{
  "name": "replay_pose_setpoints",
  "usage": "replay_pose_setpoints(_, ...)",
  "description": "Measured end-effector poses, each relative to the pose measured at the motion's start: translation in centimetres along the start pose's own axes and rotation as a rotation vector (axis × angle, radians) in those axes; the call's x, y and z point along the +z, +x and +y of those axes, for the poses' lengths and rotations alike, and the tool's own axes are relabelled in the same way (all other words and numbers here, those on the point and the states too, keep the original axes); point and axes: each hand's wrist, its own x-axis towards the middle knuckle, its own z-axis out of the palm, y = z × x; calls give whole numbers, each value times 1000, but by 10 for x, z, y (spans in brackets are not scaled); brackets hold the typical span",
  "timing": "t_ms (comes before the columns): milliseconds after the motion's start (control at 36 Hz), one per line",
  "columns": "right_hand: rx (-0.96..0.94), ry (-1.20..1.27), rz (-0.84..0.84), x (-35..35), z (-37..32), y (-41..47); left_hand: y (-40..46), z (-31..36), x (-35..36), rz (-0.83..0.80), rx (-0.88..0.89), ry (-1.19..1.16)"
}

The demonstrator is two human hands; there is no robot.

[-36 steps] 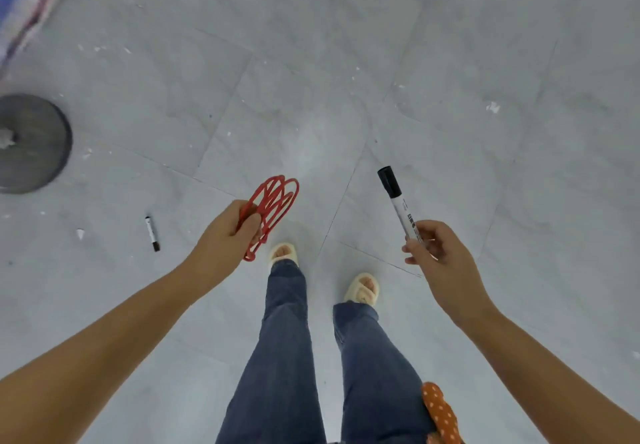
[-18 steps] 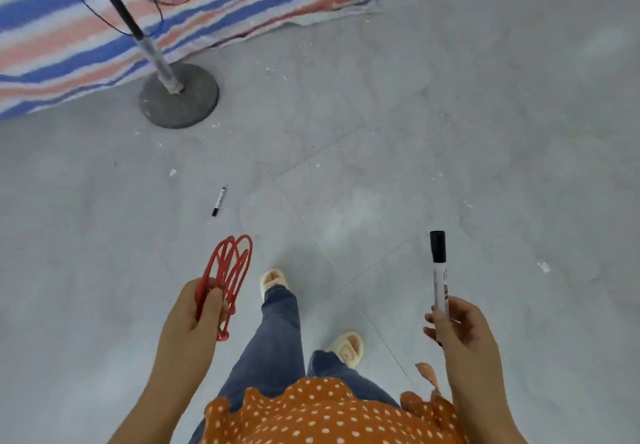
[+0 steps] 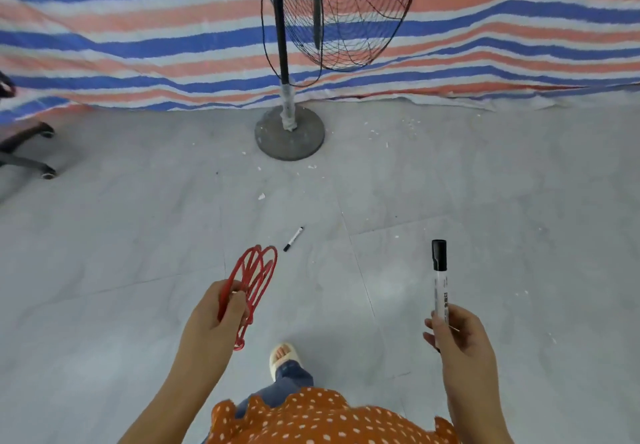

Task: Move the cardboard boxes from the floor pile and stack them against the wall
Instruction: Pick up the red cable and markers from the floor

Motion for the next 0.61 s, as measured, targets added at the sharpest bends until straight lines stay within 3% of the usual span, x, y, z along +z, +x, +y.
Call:
replay_pose_setpoints(278, -77, -77, -206, 95, -57, 47, 59, 15, -44, 60, -106, -128)
replay_pose_setpoints(444, -84, -201, -299, 126, -75, 105, 94, 24, -34, 128, -192, -210)
replay_pose_setpoints(611, -118, -394, -522, 172, -105, 192, 138, 43, -3, 292, -290, -360)
